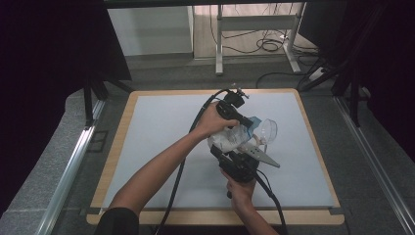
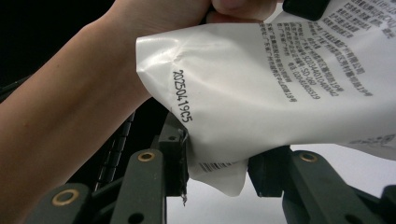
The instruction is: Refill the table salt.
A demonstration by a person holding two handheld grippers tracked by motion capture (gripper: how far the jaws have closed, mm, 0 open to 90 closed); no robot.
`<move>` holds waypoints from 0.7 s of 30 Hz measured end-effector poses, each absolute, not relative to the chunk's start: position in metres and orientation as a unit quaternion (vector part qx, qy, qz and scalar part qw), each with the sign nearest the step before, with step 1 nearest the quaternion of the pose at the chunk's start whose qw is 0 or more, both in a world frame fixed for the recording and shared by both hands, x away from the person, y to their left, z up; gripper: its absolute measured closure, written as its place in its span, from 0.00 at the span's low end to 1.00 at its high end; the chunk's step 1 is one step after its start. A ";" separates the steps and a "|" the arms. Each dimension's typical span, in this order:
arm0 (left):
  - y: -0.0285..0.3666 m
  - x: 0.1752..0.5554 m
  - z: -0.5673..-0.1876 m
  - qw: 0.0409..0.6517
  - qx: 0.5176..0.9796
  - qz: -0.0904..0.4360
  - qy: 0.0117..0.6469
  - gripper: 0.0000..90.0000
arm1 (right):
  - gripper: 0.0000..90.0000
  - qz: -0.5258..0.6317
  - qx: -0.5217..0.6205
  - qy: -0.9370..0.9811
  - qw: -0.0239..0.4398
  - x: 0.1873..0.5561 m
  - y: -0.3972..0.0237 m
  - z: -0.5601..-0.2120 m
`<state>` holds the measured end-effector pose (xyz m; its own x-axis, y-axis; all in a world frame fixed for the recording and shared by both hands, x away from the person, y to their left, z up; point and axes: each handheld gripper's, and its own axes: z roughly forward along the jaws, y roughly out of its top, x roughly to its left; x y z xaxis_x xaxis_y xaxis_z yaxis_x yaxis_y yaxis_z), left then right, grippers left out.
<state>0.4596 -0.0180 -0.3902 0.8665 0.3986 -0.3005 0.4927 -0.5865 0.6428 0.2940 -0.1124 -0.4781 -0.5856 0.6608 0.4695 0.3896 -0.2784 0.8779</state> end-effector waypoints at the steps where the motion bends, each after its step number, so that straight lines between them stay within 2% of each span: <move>1: -0.018 0.460 -0.390 0.379 0.889 -0.062 0.251 1.00 | 0.70 0.665 0.445 0.591 0.101 0.294 -0.112 -0.478; 21: -0.019 0.458 -0.391 0.379 0.889 -0.062 0.250 1.00 | 0.70 0.667 0.447 0.586 0.110 0.292 -0.111 -0.481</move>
<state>0.4579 -0.0192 -0.3910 0.8669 0.3985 -0.2994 0.4918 -0.5867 0.6433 0.2918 -0.1110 -0.4814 -0.5761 0.6713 0.4663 0.3769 -0.2880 0.8803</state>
